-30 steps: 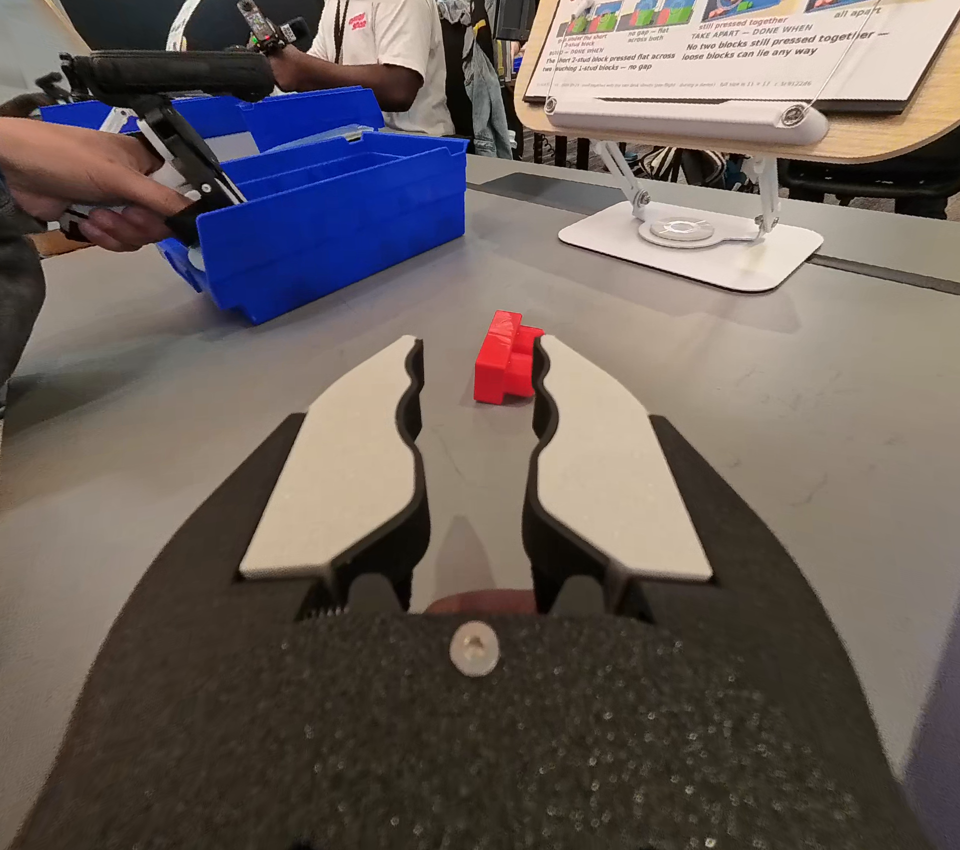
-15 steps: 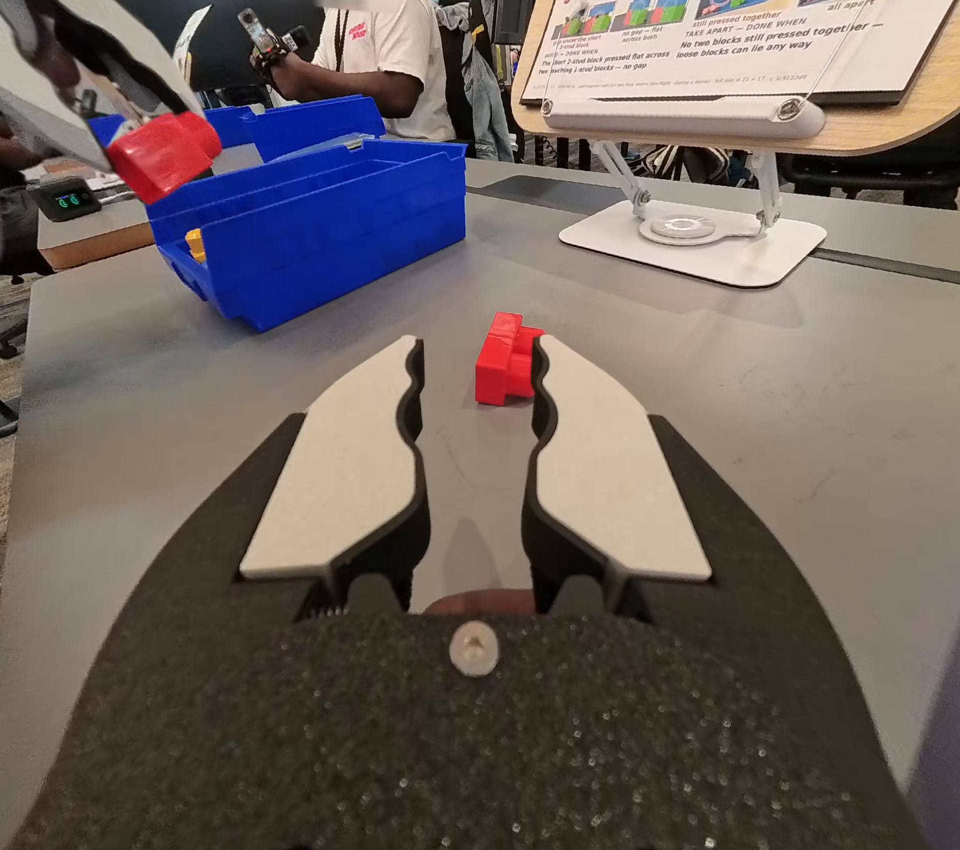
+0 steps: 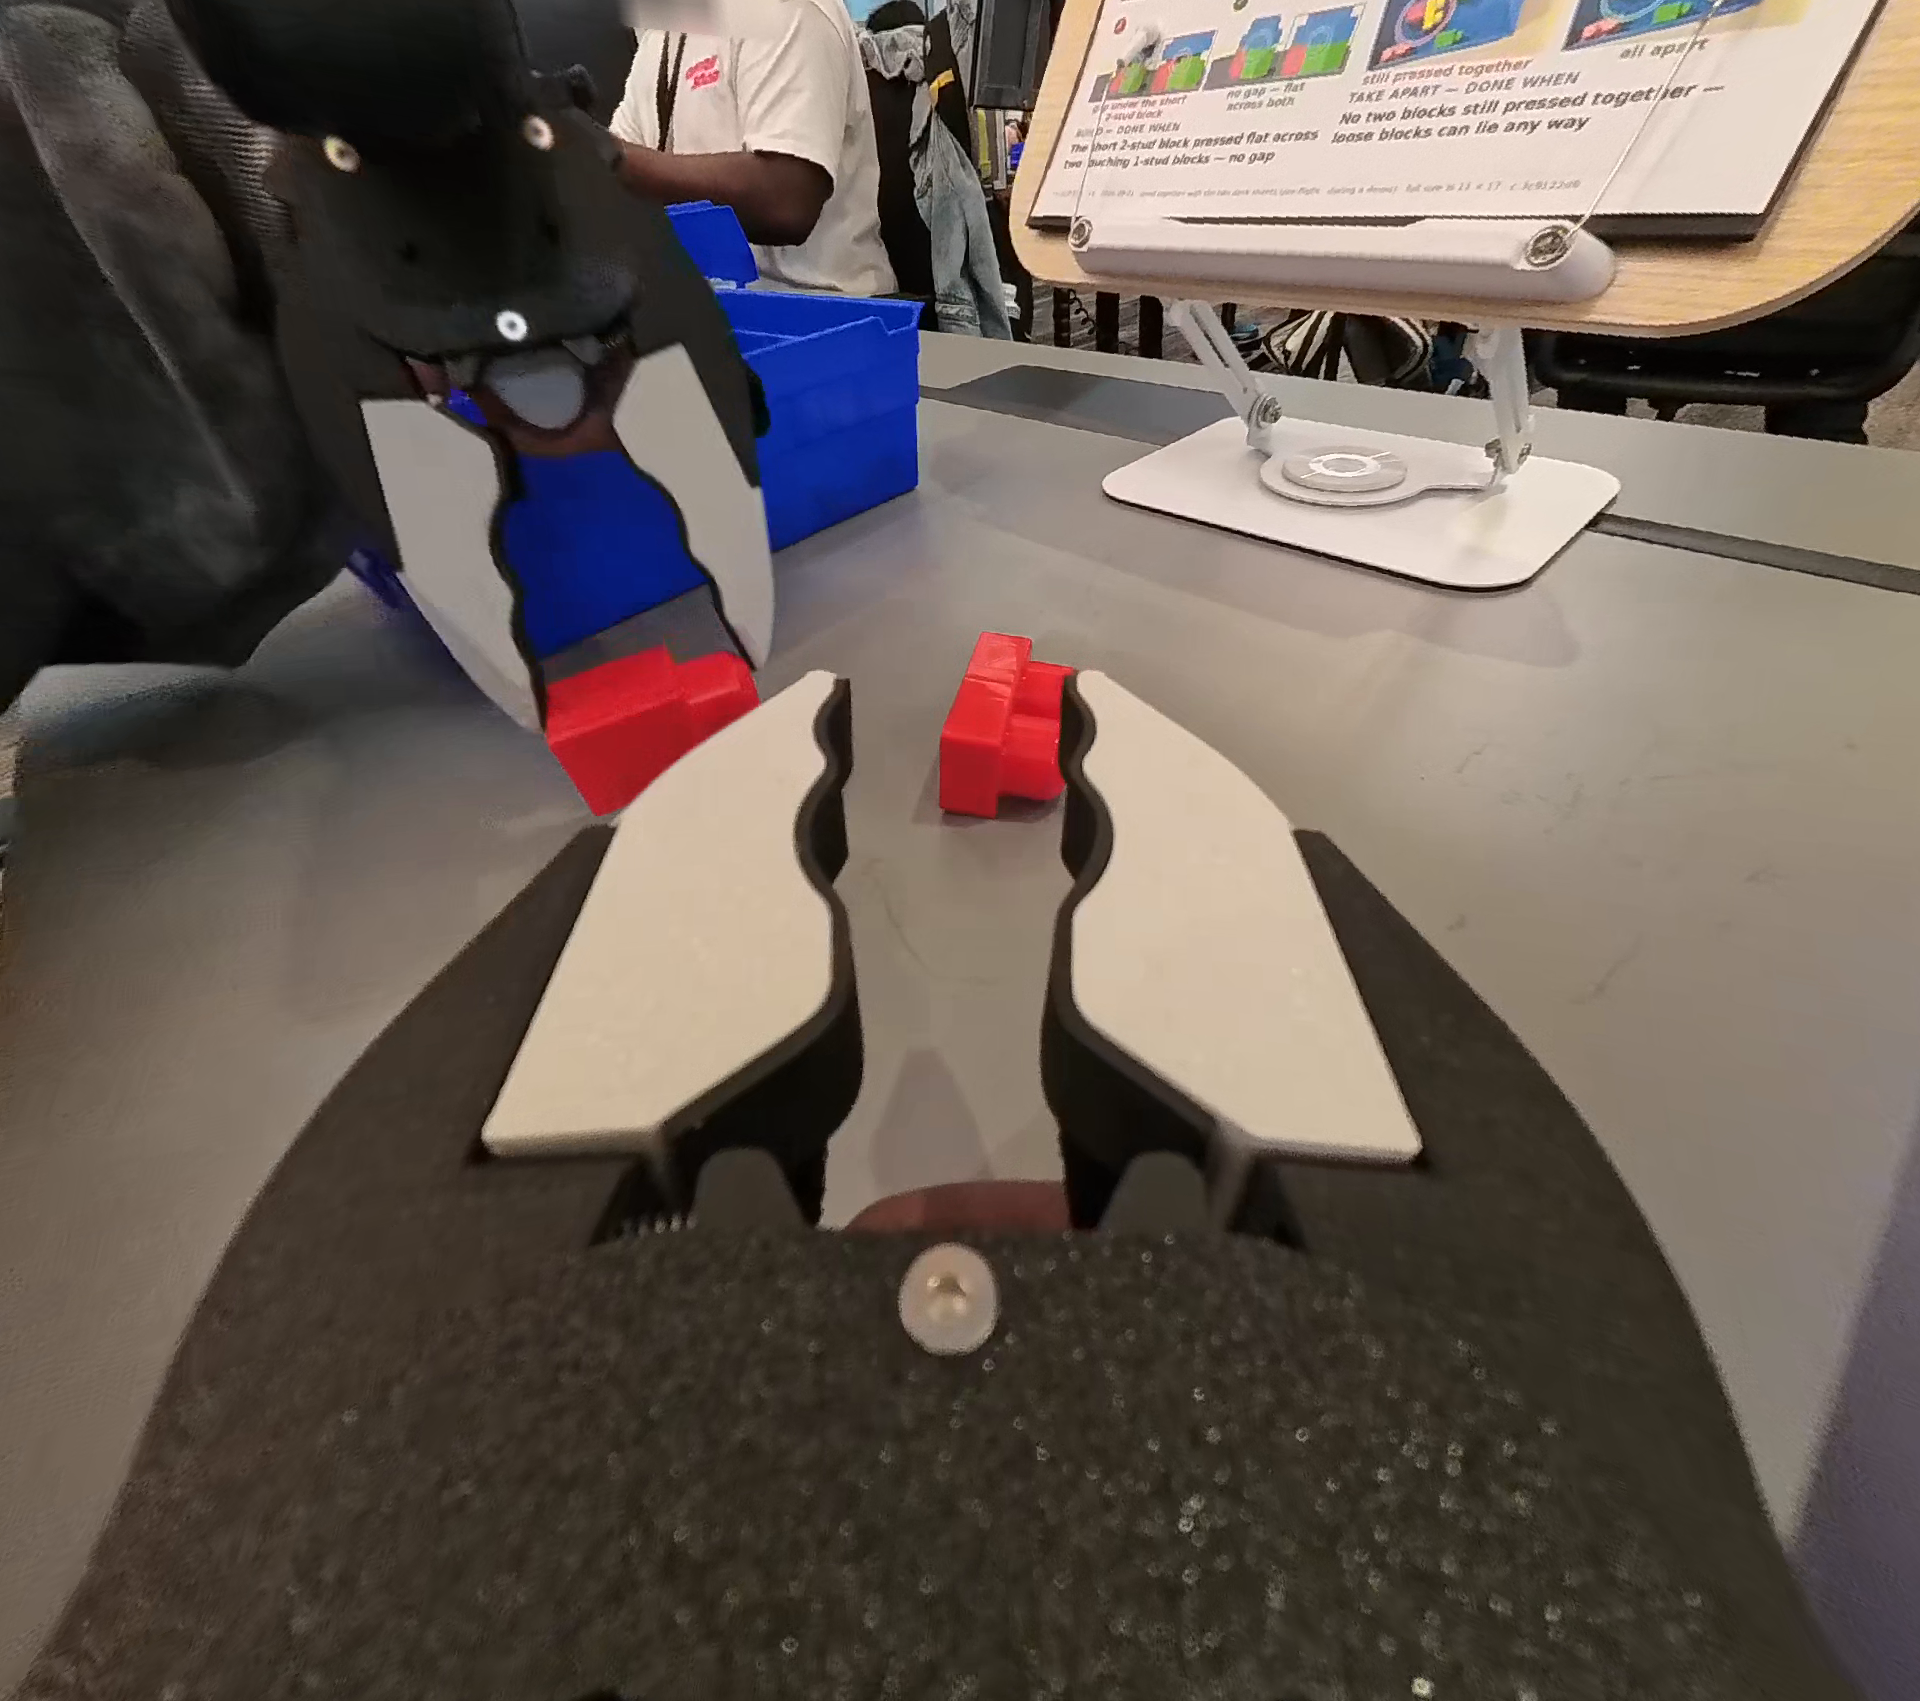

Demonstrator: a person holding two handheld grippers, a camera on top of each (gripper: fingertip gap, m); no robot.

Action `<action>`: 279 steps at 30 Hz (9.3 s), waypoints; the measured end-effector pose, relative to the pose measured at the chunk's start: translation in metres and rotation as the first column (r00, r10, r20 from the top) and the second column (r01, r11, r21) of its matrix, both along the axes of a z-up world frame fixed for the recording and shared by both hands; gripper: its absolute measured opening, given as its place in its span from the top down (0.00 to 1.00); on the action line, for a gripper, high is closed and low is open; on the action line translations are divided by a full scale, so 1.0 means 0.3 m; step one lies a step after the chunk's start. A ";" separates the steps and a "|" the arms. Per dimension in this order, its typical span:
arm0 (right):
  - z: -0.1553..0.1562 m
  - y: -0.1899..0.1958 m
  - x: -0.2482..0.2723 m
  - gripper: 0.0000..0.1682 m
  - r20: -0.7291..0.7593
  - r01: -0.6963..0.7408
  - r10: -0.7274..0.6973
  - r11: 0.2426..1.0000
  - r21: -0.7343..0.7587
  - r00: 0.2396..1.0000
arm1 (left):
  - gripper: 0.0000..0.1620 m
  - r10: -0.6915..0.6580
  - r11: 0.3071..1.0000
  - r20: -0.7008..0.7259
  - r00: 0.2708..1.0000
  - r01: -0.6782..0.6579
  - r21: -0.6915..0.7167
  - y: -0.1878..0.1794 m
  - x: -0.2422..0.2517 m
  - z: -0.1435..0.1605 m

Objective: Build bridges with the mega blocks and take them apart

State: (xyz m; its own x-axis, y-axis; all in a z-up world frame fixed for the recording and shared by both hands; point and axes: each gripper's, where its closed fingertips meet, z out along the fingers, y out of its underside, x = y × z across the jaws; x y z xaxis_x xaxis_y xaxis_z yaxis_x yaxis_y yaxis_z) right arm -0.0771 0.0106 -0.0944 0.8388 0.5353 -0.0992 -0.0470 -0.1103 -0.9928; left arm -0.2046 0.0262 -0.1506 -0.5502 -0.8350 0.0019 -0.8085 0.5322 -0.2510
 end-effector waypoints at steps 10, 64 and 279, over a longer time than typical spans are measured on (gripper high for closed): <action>0.000 -0.004 -0.005 0.77 0.007 -0.008 0.008 1.000 0.003 1.000 | 0.60 -0.024 0.999 -0.124 0.992 0.029 0.042 -0.012 0.011 -0.100; -0.005 0.007 -0.028 0.77 -0.017 -0.055 0.055 0.998 -0.020 0.998 | 0.67 0.431 0.879 -0.505 0.748 -0.475 0.046 0.274 -0.906 -0.062; 0.226 0.269 0.168 0.62 0.680 -0.157 0.733 0.668 -0.728 -0.033 | 0.54 0.626 0.774 0.691 0.362 -0.399 -0.492 0.219 0.447 0.241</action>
State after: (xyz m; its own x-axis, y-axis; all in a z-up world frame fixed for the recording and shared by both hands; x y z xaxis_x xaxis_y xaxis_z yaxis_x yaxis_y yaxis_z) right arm -0.0266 0.0912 -0.0266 -0.0140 0.9851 0.1712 0.9988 0.0219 -0.0443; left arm -0.0705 0.0919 -0.0783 0.1324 -0.9907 0.0318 -0.2935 -0.0698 -0.9534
